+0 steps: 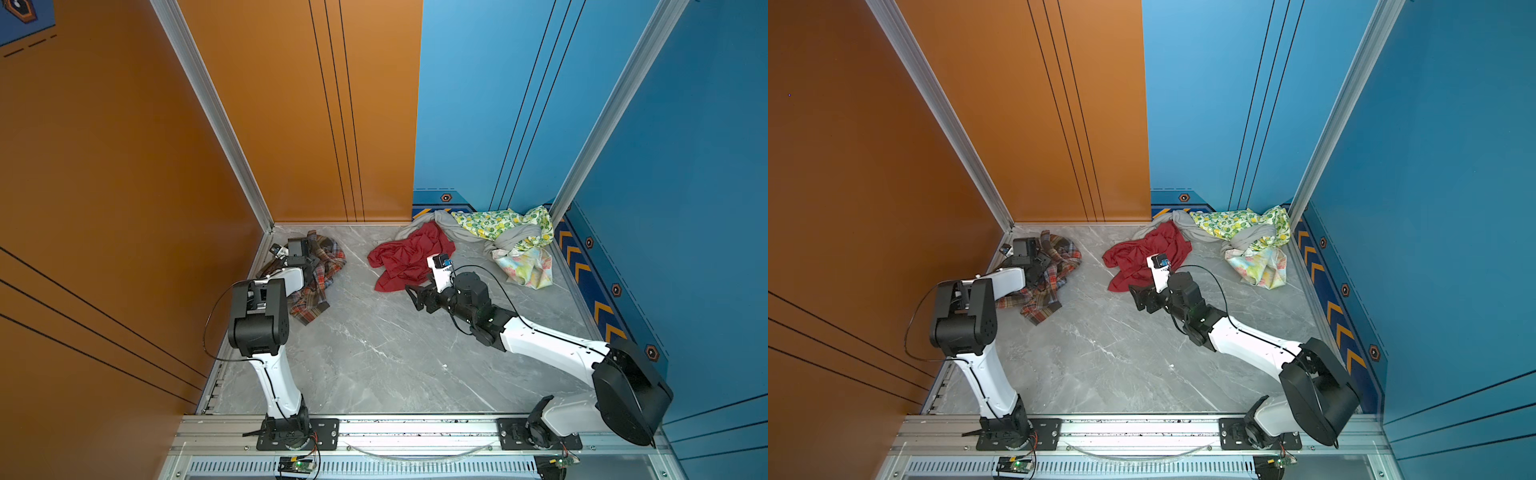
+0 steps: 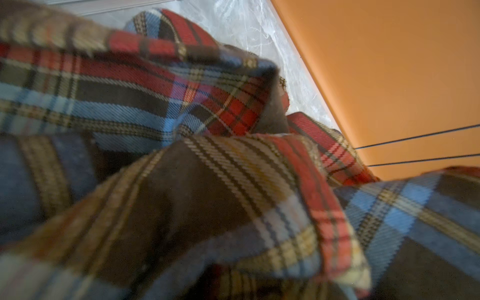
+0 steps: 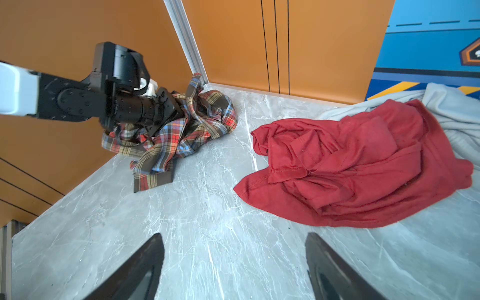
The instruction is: Pick out a specific cloth from the pile
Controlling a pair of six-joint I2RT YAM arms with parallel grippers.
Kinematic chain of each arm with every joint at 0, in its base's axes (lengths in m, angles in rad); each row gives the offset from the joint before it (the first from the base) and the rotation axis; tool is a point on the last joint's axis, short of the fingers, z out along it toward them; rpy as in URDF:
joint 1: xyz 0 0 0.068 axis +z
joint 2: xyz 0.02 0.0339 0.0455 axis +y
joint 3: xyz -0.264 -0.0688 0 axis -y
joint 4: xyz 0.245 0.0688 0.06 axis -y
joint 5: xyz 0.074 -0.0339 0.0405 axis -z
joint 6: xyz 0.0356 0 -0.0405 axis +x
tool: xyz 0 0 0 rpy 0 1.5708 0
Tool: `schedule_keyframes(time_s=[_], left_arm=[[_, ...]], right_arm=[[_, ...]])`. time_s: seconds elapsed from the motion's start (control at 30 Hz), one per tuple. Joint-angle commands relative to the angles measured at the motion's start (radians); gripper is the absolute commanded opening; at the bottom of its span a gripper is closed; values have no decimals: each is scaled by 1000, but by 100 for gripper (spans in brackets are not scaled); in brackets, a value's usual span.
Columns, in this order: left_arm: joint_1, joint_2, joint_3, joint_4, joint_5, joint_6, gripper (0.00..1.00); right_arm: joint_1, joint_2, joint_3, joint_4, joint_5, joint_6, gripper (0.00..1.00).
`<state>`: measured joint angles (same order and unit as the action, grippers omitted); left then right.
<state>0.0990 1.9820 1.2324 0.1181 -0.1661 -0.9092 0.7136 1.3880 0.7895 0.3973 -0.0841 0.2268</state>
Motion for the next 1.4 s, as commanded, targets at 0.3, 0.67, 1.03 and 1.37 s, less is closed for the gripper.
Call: schedule_keyframes(time_s=[0.3, 0.67, 1.03, 1.37], left_arm=[[21, 161, 234, -118, 88, 36, 46], [20, 12, 243, -147, 63, 103, 68], [14, -160, 244, -224, 53, 165, 98], [13, -293, 223, -351, 41, 346, 98]], right_arm=[[-5, -51, -12, 13, 4, -102, 92], [-5, -127, 4, -29, 36, -115, 93], [-5, -196, 14, -58, 87, -114, 96], [-5, -245, 11, -94, 126, -138, 97]])
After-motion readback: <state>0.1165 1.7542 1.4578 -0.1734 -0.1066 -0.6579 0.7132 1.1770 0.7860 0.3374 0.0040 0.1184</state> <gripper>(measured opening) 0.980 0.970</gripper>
